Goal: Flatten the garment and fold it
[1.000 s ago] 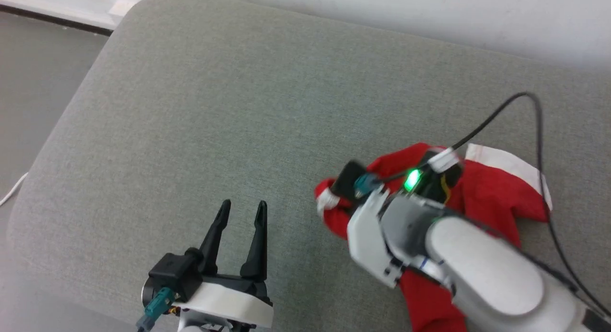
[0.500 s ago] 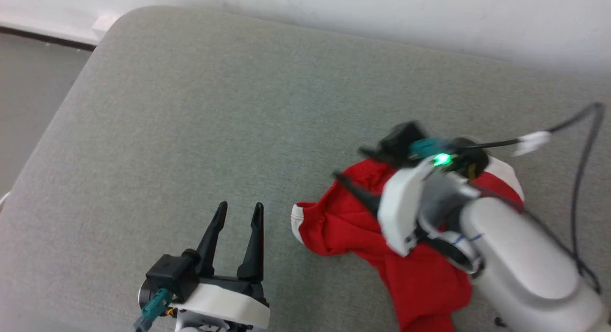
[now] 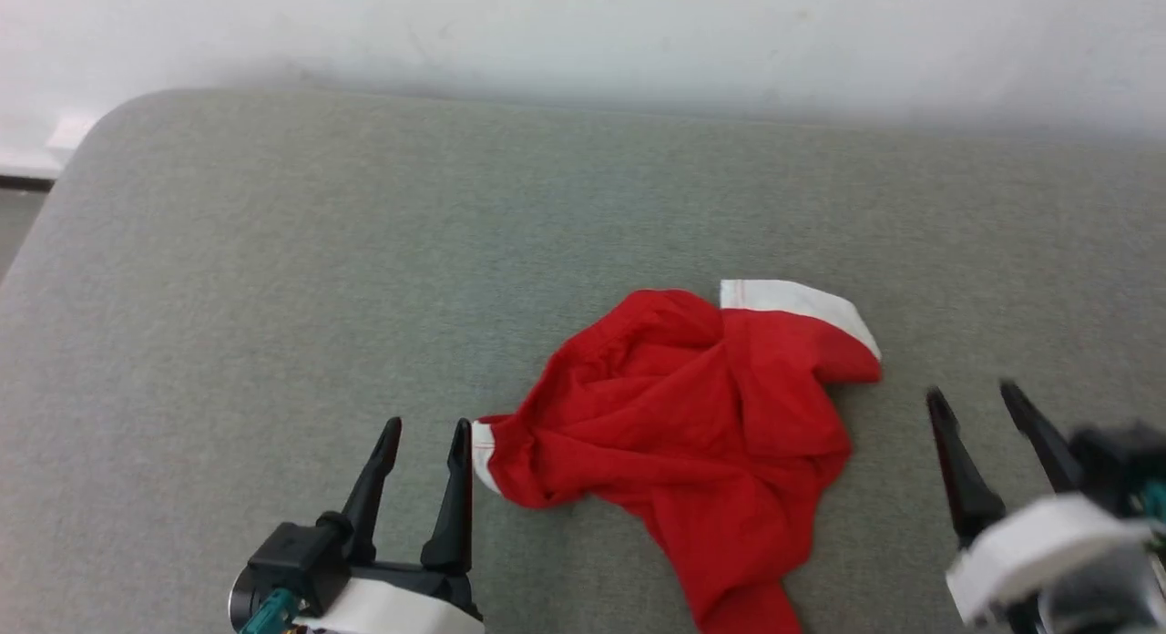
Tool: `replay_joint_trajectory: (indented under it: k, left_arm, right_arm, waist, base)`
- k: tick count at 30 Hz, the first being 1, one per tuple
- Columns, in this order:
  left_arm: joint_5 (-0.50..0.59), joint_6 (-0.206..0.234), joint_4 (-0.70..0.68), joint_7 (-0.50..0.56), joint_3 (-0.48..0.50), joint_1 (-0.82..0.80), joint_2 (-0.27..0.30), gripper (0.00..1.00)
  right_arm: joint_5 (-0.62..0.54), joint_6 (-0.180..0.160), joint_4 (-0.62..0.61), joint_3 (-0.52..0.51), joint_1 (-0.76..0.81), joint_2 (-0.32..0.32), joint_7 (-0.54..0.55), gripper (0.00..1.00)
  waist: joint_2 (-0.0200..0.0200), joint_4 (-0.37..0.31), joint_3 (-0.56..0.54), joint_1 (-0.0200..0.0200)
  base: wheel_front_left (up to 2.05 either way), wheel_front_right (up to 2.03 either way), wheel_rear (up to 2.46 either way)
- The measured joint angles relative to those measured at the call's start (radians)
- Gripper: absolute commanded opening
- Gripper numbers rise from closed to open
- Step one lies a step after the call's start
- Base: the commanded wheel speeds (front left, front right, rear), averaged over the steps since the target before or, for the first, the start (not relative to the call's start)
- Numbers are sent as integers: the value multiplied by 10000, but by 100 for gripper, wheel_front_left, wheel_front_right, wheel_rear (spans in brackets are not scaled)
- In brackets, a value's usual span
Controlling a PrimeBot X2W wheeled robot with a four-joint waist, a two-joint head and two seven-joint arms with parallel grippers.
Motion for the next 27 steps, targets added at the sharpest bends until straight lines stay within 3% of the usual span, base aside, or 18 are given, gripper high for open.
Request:
replay_joint_trajectory:
  k: [5,10,19,27]
  left_arm:
    - [73,38,-171,48,-2,127,79,100]
    - [328,-88,-410,527,-297,-462,353,100]
    - [972,-1152,550,3012,-2004,-4747,859,100]
    - [738,-1256,2957,4899,-4023,-7500,1168,100]
  right_arm:
    - [303,0,-462,-677,1360,291,-276,100]
    - [846,0,-662,-813,1467,299,-504,100]
    - [838,0,-953,-993,1007,305,-399,100]
    - [953,0,-878,-706,521,311,-305,100]
  waist:
    - [0,-525,-38,0]
    - [0,-951,16,0]
    - [0,-1077,709,3]
    - [0,-1172,1610,4]
  base:
    - [0,0,0]
    - [0,0,0]
    - [0,0,0]
    - [0,0,0]
